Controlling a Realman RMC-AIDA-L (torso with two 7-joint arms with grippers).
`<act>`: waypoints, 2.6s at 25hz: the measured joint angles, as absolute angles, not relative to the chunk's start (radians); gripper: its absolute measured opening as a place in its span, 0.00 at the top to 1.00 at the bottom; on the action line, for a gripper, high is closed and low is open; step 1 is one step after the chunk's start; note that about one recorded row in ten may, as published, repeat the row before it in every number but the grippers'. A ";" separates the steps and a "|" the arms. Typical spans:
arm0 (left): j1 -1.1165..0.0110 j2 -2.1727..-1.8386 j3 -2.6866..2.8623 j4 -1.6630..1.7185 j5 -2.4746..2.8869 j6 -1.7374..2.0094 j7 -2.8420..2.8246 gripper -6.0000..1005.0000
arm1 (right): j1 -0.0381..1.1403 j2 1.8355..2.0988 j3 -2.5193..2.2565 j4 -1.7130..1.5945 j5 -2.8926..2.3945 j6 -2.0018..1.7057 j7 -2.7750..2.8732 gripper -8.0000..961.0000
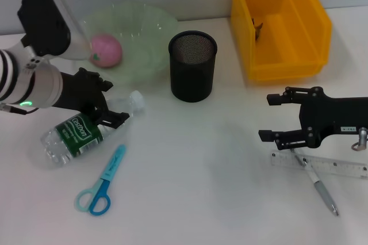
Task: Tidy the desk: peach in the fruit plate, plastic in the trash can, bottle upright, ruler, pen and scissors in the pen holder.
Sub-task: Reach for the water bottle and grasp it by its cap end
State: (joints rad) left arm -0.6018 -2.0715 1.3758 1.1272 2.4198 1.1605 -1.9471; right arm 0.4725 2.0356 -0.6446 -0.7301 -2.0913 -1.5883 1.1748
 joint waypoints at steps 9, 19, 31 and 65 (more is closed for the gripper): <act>-0.659 -2.078 1.391 1.067 2.427 1.136 -1.973 0.29 | 0.474 2.036 -0.646 -0.730 -2.091 -1.584 1.175 0.12; -0.687 -2.079 1.404 1.030 2.423 1.103 -1.984 0.29 | 0.472 2.034 -0.649 -0.730 -2.091 -1.584 1.174 0.12; -0.708 -2.078 1.417 0.997 2.421 1.102 -2.000 0.29 | 0.474 2.031 -0.653 -0.735 -2.091 -1.593 1.175 0.12; -0.783 -2.074 1.406 0.831 2.437 1.045 -1.999 0.30 | 0.486 2.037 -0.663 -0.738 -2.091 -1.586 1.190 0.12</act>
